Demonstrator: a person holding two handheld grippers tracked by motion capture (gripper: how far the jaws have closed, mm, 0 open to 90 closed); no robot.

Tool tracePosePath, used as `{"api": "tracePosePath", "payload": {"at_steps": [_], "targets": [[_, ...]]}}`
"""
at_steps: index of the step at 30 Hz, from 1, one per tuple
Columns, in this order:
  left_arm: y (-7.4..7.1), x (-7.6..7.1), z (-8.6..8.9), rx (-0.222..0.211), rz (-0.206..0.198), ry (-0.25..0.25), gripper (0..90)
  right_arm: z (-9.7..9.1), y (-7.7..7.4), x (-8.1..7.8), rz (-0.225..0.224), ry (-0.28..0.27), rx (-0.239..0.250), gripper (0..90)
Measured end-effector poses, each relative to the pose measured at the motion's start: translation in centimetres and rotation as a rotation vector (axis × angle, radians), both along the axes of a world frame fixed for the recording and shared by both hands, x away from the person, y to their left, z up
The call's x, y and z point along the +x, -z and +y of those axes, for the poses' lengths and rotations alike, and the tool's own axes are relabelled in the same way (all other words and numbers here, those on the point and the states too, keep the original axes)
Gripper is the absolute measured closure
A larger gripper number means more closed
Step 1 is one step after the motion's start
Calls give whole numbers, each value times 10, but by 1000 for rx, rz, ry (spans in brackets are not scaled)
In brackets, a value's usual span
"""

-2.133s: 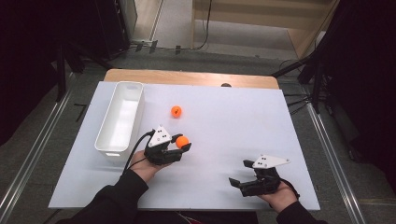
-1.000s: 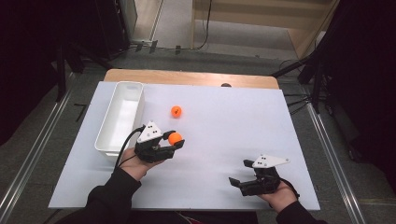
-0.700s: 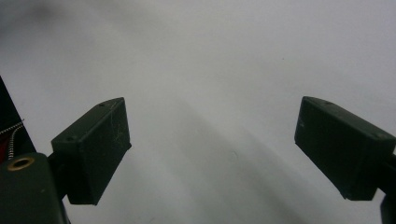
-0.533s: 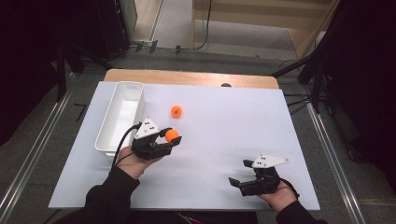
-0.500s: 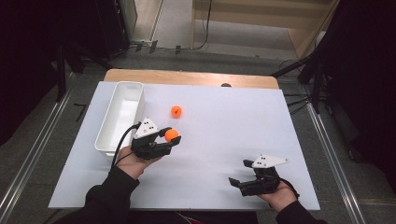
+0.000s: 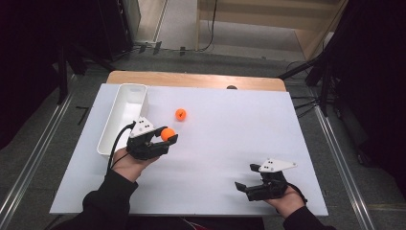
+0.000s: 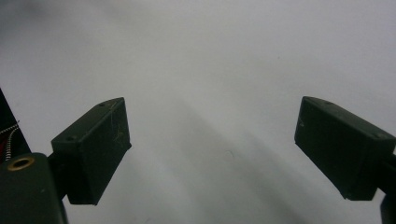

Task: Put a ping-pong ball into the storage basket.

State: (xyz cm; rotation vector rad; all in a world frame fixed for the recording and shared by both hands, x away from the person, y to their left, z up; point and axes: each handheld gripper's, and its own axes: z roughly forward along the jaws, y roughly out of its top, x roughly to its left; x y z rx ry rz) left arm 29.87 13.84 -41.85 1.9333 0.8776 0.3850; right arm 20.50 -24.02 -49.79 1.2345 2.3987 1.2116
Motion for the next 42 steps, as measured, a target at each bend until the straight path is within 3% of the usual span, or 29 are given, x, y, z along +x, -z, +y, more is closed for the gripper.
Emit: {"api": "tracePosePath", "payload": {"at_steps": [4, 10, 17, 42], "targets": [[-1, 2, 3, 5, 0, -15, 505, 0, 0, 0, -1, -1, 2, 91], [-3, 4, 10, -34, 11, -31, 505, 0, 0, 0, -1, -3, -1, 91], [-5, 6, 15, -21, -7, -61, 505, 0, 0, 0, -9, -9, 1, 91], [-7, 15, 33, 3, -7, -127, 505, 0, 0, 0, -5, -9, -7, 91]]}}
